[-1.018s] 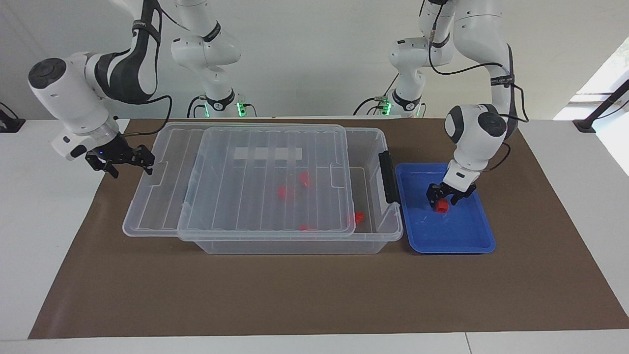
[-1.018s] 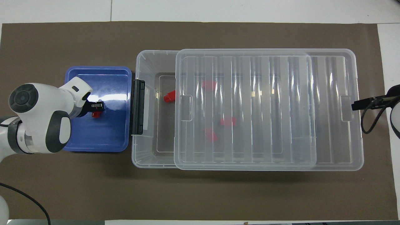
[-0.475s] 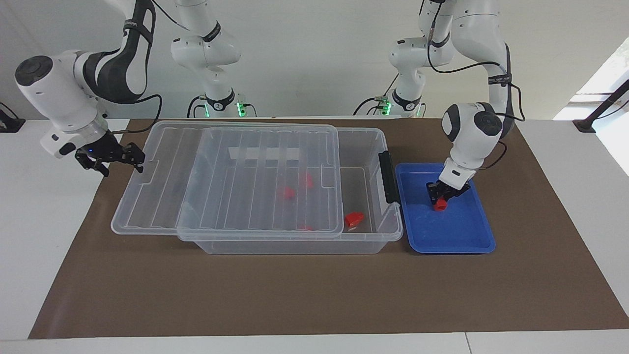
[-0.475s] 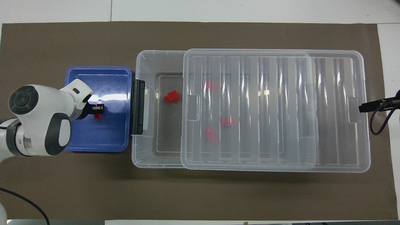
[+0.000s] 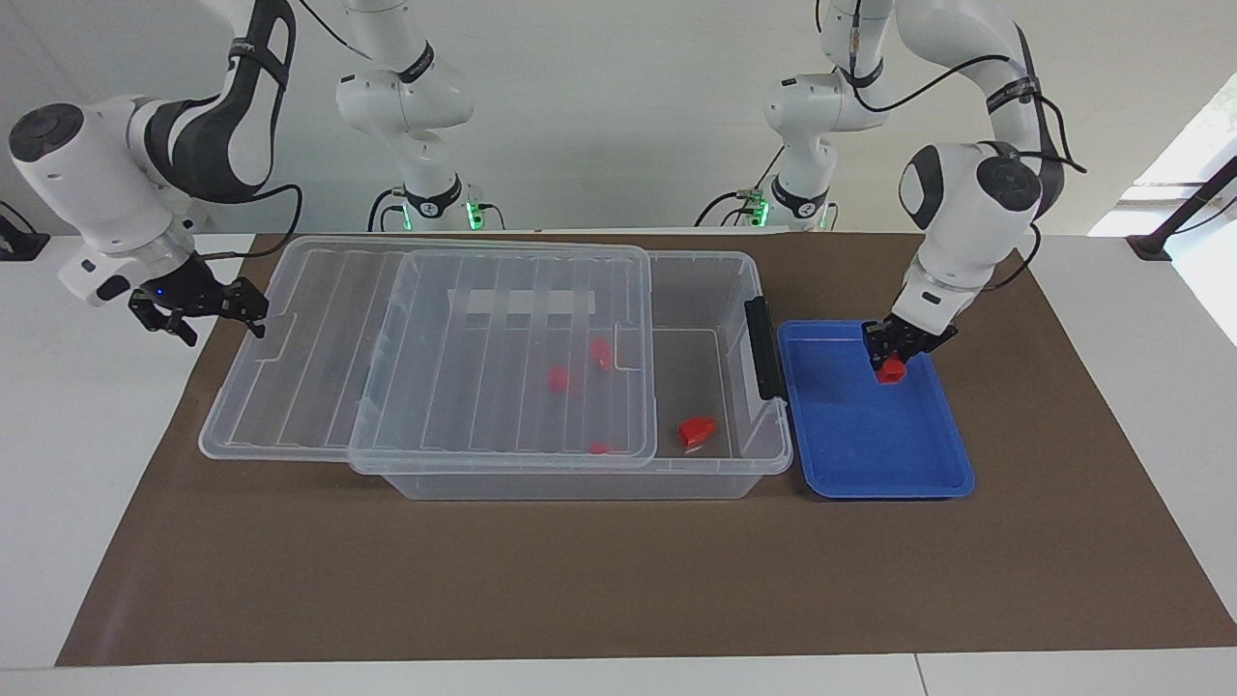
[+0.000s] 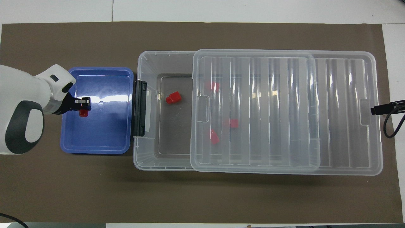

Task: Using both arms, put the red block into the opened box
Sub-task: 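Carry the red block into the opened box with the left gripper and release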

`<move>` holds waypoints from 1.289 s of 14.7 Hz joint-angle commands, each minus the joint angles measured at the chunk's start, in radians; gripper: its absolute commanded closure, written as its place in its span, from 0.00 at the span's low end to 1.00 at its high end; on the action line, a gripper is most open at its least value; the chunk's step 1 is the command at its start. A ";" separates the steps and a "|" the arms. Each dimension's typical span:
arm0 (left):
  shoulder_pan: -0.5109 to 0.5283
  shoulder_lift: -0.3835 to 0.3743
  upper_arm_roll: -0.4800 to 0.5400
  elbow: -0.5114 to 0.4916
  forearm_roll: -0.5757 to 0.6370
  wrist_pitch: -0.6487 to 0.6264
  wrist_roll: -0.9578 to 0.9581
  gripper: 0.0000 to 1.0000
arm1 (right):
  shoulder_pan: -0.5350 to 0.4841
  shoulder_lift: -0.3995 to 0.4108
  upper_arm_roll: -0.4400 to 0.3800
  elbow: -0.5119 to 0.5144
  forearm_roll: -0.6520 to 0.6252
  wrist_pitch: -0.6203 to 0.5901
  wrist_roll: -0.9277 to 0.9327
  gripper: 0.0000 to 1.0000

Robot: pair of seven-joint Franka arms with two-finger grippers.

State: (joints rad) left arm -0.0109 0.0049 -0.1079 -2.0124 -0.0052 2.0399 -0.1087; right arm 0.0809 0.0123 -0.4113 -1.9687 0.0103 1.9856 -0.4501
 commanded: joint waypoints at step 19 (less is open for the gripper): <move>-0.491 0.135 -0.030 0.077 -0.007 0.166 -0.647 1.00 | -0.015 -0.011 -0.049 -0.006 -0.009 0.015 -0.108 0.00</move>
State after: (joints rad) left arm -0.4840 0.1266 -0.1524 -1.9186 -0.0062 2.1525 -0.7319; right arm 0.0745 0.0122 -0.4588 -1.9657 0.0102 1.9866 -0.5285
